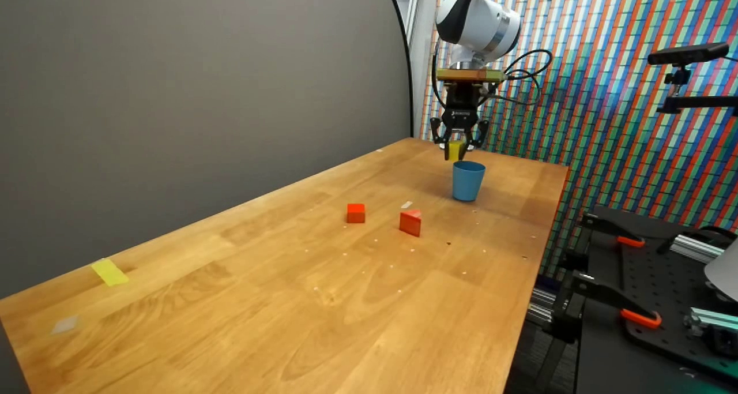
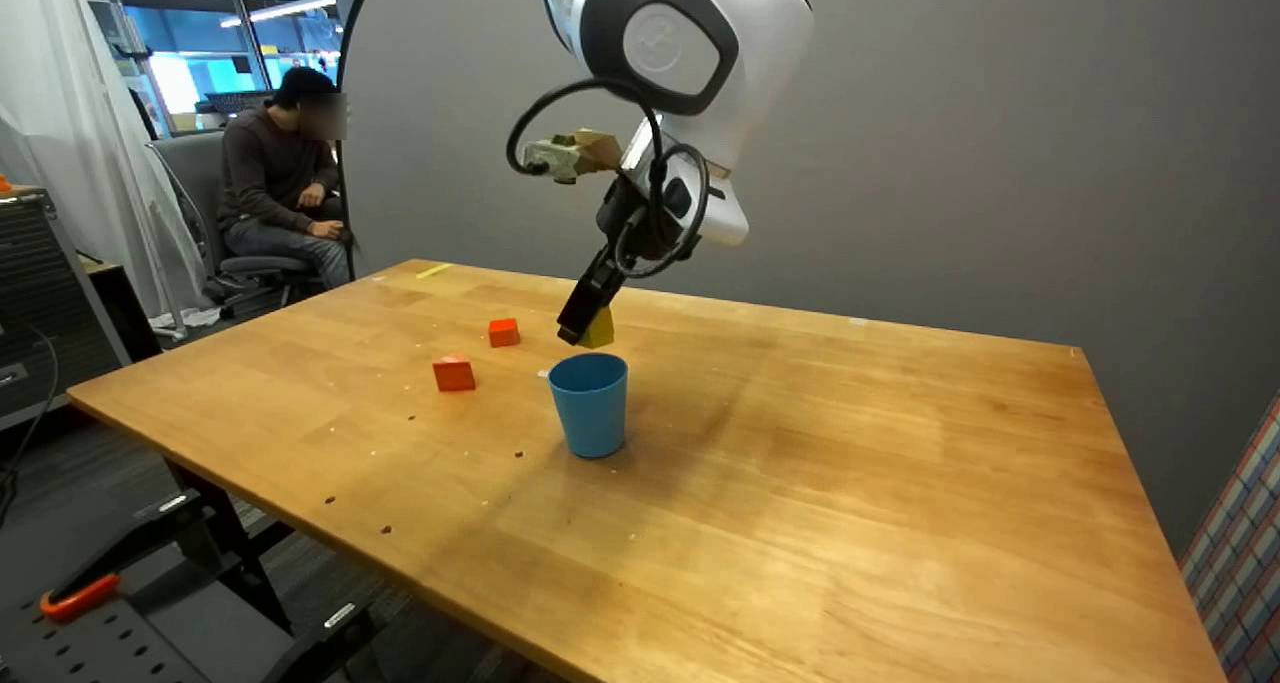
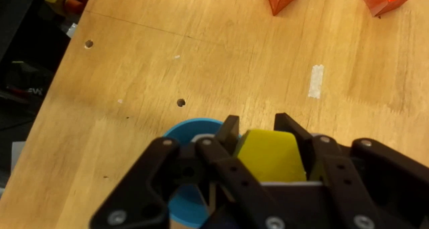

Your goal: Place the yellow block inside the blue cup

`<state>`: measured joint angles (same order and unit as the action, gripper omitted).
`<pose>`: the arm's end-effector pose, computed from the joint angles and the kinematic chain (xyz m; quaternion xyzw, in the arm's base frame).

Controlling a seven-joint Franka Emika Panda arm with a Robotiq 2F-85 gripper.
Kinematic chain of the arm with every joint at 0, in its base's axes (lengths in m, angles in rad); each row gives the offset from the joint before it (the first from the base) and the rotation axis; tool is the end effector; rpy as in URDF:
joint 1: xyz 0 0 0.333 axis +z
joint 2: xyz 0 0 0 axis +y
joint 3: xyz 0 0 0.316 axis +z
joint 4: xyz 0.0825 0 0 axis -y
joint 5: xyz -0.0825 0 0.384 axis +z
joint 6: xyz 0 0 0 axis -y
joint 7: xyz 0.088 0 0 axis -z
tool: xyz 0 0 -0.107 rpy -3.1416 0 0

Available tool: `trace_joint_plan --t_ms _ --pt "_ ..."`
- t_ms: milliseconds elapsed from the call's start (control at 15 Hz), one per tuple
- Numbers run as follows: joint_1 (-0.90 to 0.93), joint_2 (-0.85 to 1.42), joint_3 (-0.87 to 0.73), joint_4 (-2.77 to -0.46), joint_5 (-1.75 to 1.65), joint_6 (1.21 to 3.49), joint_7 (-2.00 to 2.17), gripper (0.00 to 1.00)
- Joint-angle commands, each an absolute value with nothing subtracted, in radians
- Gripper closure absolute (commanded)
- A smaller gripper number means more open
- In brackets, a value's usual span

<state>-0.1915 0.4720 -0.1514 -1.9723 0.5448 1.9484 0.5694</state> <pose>0.5402 -0.1554 0.2063 -0.7768 0.5564 0.2496 0.1572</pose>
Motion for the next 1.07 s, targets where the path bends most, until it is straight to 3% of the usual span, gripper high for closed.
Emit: trace_joint_plan --t_ms 0,1000 --pt "-0.23 0.514 -0.159 -1.942 0.628 1.921 0.564 0.86" --pt "-0.221 0.391 -0.191 -2.14 0.742 1.974 0.503 0.86"
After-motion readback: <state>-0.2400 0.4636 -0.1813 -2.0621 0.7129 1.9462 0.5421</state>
